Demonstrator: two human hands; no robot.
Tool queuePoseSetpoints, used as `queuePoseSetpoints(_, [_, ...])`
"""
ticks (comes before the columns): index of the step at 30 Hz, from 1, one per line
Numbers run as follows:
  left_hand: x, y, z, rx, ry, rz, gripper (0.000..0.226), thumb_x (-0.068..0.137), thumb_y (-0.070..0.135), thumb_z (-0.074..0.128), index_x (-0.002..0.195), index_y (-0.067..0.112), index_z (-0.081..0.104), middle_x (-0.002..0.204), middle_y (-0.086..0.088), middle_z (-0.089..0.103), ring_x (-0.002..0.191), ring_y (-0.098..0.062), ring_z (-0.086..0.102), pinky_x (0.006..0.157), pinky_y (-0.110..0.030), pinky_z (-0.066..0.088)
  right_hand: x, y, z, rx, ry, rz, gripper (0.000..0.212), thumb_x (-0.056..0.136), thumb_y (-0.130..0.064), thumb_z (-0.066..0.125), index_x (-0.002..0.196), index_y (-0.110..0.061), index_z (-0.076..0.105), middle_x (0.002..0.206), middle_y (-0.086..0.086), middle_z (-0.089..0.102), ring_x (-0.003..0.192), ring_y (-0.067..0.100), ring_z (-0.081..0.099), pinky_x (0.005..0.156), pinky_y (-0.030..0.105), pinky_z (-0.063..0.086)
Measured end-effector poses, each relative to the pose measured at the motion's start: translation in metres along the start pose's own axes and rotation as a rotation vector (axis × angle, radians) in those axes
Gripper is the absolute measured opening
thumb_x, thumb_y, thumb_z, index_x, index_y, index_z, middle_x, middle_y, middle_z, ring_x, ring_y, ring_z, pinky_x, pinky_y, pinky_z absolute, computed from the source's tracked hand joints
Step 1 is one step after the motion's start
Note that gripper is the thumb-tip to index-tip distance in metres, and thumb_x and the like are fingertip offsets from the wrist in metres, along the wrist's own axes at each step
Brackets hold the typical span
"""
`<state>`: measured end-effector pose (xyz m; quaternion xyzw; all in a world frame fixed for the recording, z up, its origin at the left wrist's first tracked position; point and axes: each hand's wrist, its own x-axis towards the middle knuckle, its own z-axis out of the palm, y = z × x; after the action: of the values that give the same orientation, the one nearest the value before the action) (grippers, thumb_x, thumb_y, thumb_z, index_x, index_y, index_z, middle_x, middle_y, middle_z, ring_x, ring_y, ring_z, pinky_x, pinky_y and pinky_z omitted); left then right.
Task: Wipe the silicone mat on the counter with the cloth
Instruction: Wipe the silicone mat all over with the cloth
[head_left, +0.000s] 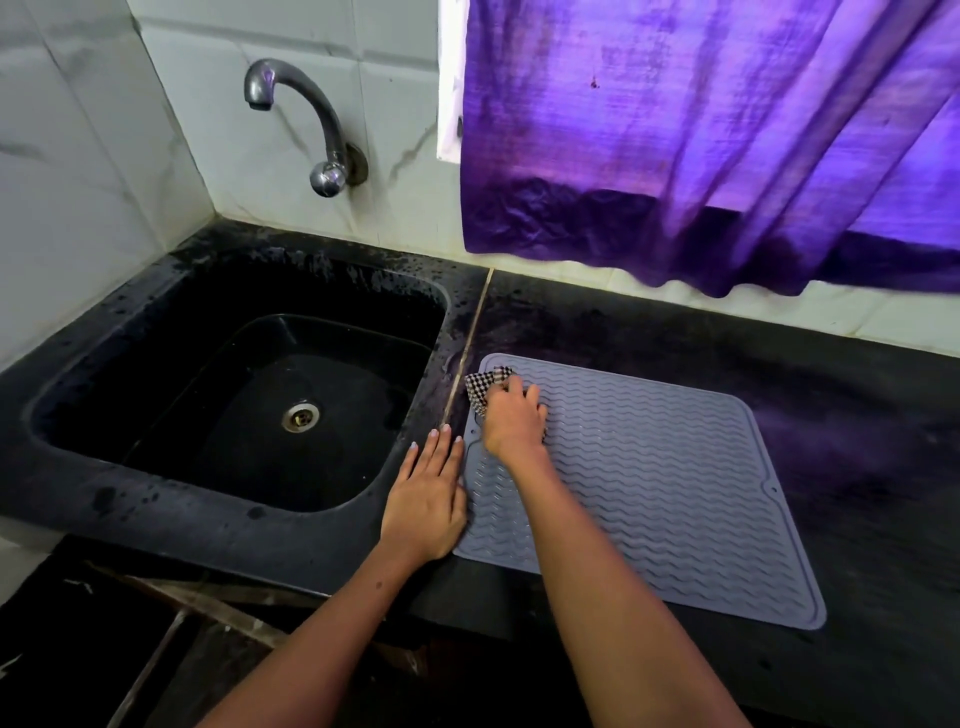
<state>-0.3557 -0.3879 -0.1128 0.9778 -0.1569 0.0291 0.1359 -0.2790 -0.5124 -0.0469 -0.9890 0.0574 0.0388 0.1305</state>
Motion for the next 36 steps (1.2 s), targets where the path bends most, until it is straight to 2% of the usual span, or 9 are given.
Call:
queuePoseSetpoints(3, [0.0, 0.0, 0.0, -0.002, -0.001, -0.004, 0.057, 0.099, 0.03, 0.021, 0.151, 0.016, 0.006, 0.16, -0.004, -0.001, 0.148, -0.015, -0.005, 0.118, -0.031, -0.01, 0.014, -0.001, -0.014, 0.152, 0.03, 0.108, 0.032, 0.087, -0.003, 0.054, 0.117, -0.011, 0.063, 0.135, 0.009, 0.046, 0.126, 0.033, 0.034, 0.103, 0.043, 0.033])
queuePoseSetpoints(7, [0.0, 0.0, 0.0, 0.006, 0.0, -0.004, 0.057, 0.099, 0.031, 0.019, 0.151, 0.016, 0.005, 0.16, -0.003, -0.002, 0.148, -0.014, -0.006, 0.118, -0.031, -0.01, 0.023, 0.002, -0.015, 0.044, 0.168, 0.056, 0.035, 0.084, 0.0, 0.058, 0.118, -0.01, 0.06, 0.139, 0.01, 0.044, 0.127, 0.032, 0.035, 0.104, 0.04, 0.031])
queuePoseSetpoints(11, [0.0, 0.001, -0.001, -0.002, -0.005, -0.003, 0.058, 0.097, 0.032, 0.016, 0.151, 0.016, 0.007, 0.16, -0.003, -0.001, 0.148, -0.014, -0.005, 0.119, -0.031, -0.01, 0.027, 0.007, -0.006, -0.061, 0.044, 0.005, 0.04, 0.087, -0.002, 0.056, 0.126, -0.011, 0.055, 0.148, 0.012, 0.032, 0.132, 0.032, 0.03, 0.109, 0.042, 0.027])
queuePoseSetpoints(16, [0.0, 0.002, -0.003, 0.0, -0.01, -0.005, 0.06, 0.094, 0.033, 0.013, 0.151, 0.016, 0.009, 0.16, -0.003, 0.001, 0.148, -0.014, -0.003, 0.118, -0.03, -0.009, 0.028, 0.009, 0.0, -0.041, 0.01, -0.003, 0.048, 0.086, -0.001, 0.056, 0.132, -0.012, 0.05, 0.154, 0.012, 0.022, 0.138, 0.034, 0.023, 0.113, 0.045, 0.025])
queuePoseSetpoints(21, [-0.001, 0.003, -0.006, -0.018, -0.009, -0.003, 0.058, 0.095, 0.032, 0.015, 0.151, 0.015, 0.011, 0.16, -0.004, 0.003, 0.148, -0.015, -0.002, 0.118, -0.03, -0.009, 0.04, 0.017, -0.02, 0.177, -0.04, 0.09, 0.037, 0.091, 0.001, 0.047, 0.125, -0.006, 0.058, 0.132, 0.016, 0.054, 0.122, 0.032, 0.05, 0.101, 0.039, 0.043])
queuePoseSetpoints(25, [-0.001, 0.002, -0.005, -0.01, -0.016, -0.01, 0.056, 0.098, 0.031, 0.017, 0.151, 0.016, 0.009, 0.16, -0.003, 0.0, 0.148, -0.013, -0.004, 0.118, -0.03, -0.01, 0.044, 0.034, -0.032, 0.221, 0.107, 0.225, 0.034, 0.093, 0.001, 0.041, 0.12, -0.005, 0.06, 0.122, 0.016, 0.061, 0.115, 0.032, 0.056, 0.092, 0.039, 0.047])
queuePoseSetpoints(30, [0.0, 0.002, -0.004, -0.007, -0.019, -0.012, 0.058, 0.096, 0.033, 0.013, 0.151, 0.015, 0.009, 0.16, -0.002, 0.001, 0.148, -0.013, -0.004, 0.119, -0.03, -0.009, 0.032, 0.055, -0.009, -0.055, 0.117, 0.15, 0.036, 0.09, 0.003, 0.046, 0.125, -0.002, 0.055, 0.145, 0.012, 0.039, 0.13, 0.033, 0.038, 0.105, 0.043, 0.037])
queuePoseSetpoints(33, [-0.001, 0.003, -0.003, 0.002, -0.019, -0.006, 0.067, 0.09, 0.04, 0.0, 0.151, 0.015, 0.01, 0.16, -0.002, 0.003, 0.148, -0.013, -0.003, 0.118, -0.029, -0.009, 0.033, 0.061, 0.003, -0.095, 0.068, 0.098, 0.051, 0.093, -0.001, 0.047, 0.142, -0.009, 0.037, 0.158, 0.009, 0.014, 0.142, 0.032, 0.018, 0.115, 0.043, 0.021])
queuePoseSetpoints(36, [-0.001, 0.003, -0.004, 0.003, -0.021, -0.01, 0.071, 0.086, 0.041, -0.004, 0.151, 0.015, 0.011, 0.16, -0.002, 0.003, 0.147, -0.013, -0.003, 0.118, -0.029, -0.009, 0.034, 0.066, 0.005, -0.095, 0.055, 0.088, 0.06, 0.091, -0.003, 0.054, 0.146, -0.012, 0.031, 0.159, 0.007, 0.01, 0.144, 0.031, 0.013, 0.116, 0.043, 0.017])
